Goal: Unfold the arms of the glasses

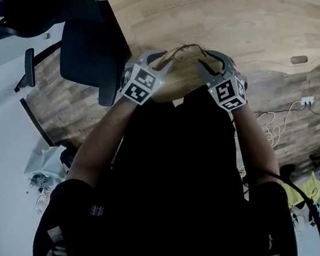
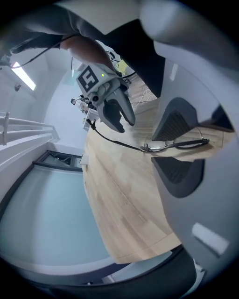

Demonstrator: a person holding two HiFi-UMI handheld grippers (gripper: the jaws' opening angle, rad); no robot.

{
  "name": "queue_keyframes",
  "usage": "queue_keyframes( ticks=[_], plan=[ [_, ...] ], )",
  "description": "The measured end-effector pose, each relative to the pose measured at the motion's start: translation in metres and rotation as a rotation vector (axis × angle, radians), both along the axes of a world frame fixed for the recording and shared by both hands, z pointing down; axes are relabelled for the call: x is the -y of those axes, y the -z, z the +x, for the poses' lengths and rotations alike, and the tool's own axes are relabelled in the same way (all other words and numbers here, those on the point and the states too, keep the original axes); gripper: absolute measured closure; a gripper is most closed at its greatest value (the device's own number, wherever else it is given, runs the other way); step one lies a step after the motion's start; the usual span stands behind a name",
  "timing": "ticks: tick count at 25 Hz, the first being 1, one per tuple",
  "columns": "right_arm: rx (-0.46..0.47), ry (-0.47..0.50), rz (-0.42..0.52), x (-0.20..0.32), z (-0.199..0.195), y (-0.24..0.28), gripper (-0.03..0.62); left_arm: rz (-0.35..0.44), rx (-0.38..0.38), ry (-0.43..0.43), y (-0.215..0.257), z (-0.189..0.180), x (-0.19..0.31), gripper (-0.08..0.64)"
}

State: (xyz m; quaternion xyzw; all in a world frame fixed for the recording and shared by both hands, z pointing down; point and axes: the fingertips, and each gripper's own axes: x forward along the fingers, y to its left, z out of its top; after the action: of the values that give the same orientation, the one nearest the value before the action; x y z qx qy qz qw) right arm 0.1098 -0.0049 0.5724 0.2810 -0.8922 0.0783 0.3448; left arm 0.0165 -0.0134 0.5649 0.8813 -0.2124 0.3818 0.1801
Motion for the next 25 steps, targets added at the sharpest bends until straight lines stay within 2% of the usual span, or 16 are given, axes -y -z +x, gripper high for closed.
queue_keyframes(
  ticks=[4, 9, 13, 17, 22, 25],
  plan=[
    [0.034, -0.078, 0.013, 0.004, 0.001, 0.003, 0.459, -0.060, 0.026, -0.018, -0.025, 0.010, -0.003, 0.453],
    [0.037, -0.068, 0.000, 0.004, -0.009, 0.006, 0.459, -0.093, 0.025, -0.011, -0.036, 0.014, -0.001, 0.491],
    [0.066, -0.083, -0.044, 0.000, -0.013, 0.004, 0.459, -0.113, -0.003, -0.018, -0.036, 0.017, -0.002, 0.537],
    [0.160, -0.124, -0.102, -0.003, -0.021, 0.006, 0.459, -0.097, -0.020, -0.048, -0.029, 0.019, -0.002, 0.538],
    [0.315, -0.235, -0.241, -0.003, -0.025, 0.006, 0.459, -0.065, -0.042, -0.083, -0.013, 0.012, -0.004, 0.538],
    [0.388, -0.246, -0.323, -0.008, -0.034, 0.007, 0.459, -0.049, -0.049, -0.116, -0.007, 0.010, -0.009, 0.538]
  ],
)
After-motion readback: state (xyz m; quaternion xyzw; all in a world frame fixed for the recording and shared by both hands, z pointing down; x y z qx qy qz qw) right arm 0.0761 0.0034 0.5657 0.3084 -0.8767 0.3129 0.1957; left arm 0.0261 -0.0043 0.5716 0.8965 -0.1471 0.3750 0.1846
